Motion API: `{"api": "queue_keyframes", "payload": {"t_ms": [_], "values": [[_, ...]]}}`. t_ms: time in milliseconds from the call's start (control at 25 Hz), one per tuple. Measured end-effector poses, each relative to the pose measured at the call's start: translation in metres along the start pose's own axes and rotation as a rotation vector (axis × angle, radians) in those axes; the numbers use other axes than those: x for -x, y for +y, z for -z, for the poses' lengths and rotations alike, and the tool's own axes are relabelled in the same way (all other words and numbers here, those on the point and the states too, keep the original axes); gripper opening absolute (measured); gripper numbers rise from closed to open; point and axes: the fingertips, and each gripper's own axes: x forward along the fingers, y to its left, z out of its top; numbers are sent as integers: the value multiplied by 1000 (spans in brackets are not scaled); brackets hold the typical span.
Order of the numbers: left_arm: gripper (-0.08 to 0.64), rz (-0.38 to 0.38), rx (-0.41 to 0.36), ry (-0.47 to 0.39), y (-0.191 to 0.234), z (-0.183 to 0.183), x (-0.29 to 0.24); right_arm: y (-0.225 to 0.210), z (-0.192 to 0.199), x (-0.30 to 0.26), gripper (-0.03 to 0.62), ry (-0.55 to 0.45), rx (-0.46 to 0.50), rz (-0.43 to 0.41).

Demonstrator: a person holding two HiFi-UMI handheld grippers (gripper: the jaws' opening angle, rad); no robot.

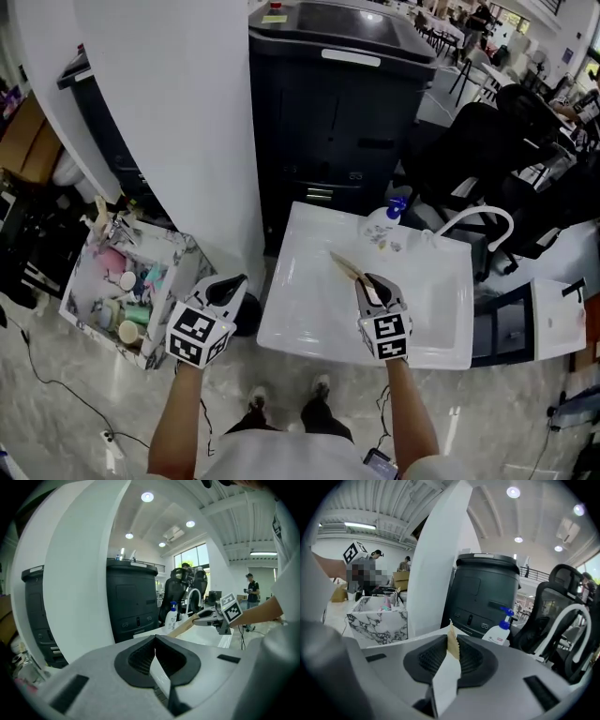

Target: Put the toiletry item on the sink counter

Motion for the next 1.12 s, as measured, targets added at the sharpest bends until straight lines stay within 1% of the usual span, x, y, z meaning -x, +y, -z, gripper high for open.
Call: {"api": "queue_keyframes", "payload": {"t_ms": [200,400,680,840,1120], "values": [[11,-57,27,32,7,9,-13,2,11,-50,60,42,80,-94],[11,-99,59,70,14,25,-23,12,23,-85,60,81,169,-159],[11,-129,102,108,18,45,-28,25,40,-112,61,133,330,-195],[11,-134,121,123,20,55,-30,28,45,-120,61,141,340,-200],[11,-127,148,127,23,65,-32,47,56,-123,69,163,347,-271]]}}
